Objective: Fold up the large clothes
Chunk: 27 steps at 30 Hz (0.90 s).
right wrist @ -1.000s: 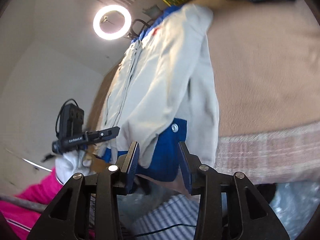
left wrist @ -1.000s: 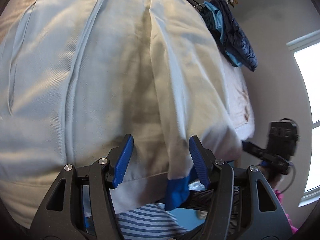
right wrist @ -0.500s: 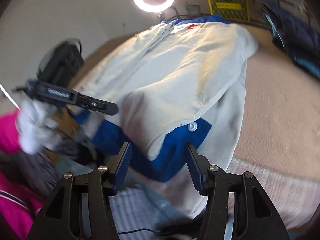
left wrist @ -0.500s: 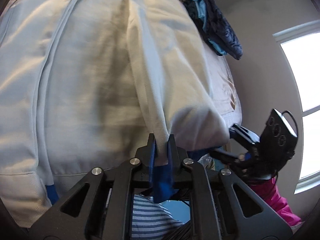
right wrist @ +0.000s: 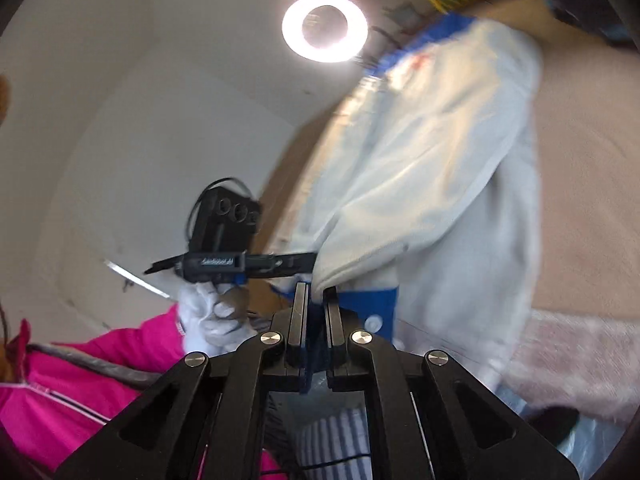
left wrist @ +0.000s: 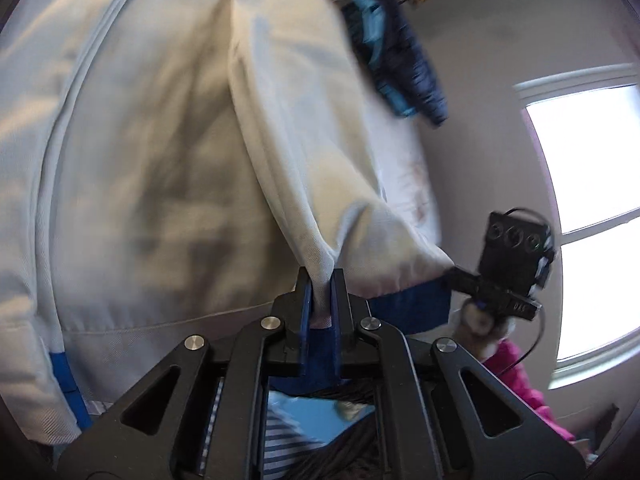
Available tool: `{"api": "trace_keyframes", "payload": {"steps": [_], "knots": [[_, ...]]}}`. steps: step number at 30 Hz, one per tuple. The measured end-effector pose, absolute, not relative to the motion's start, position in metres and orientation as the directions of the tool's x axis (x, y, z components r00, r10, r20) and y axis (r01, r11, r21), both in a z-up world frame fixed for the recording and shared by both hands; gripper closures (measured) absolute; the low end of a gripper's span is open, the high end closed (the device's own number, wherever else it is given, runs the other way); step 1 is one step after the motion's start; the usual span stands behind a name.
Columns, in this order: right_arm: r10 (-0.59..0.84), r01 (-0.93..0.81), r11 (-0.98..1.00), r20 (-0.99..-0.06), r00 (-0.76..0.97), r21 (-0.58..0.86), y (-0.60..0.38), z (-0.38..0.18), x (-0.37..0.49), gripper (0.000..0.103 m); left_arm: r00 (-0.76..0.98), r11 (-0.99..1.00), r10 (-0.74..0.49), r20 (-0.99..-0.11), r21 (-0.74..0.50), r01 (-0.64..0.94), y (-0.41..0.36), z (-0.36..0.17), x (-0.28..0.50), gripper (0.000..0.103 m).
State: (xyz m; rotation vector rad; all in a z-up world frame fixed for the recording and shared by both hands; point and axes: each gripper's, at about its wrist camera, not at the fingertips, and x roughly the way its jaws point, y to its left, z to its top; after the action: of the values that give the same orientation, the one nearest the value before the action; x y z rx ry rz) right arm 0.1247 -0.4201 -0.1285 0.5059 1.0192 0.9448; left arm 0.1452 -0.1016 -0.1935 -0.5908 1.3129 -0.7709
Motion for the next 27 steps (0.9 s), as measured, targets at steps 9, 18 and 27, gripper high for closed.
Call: {"api": "trace_keyframes", "payload": {"steps": [9,18,27], "knots": [[0.765,-0.379,0.634,-0.62,0.177,0.674,-0.408,-0.159,0.122,0.051,0.039,0.656,-0.75,-0.66,-0.735,0.172,-0.109,-0.205,0.131,0.062],[0.702,-0.409,0.693,-0.683,0.199,0.593,-0.382,-0.144,0.135,0.1,0.006,0.57,-0.814,-0.581,-0.796,0.204,-0.122,-0.19,0.13,0.088],[0.629,-0.424,0.745,-0.754,0.189,0.515,-0.382,-0.151,0.136,0.096,-0.019,0.658,-0.726,-0.688,-0.701,0.276,-0.138,-0.206,0.121,0.088]]}}
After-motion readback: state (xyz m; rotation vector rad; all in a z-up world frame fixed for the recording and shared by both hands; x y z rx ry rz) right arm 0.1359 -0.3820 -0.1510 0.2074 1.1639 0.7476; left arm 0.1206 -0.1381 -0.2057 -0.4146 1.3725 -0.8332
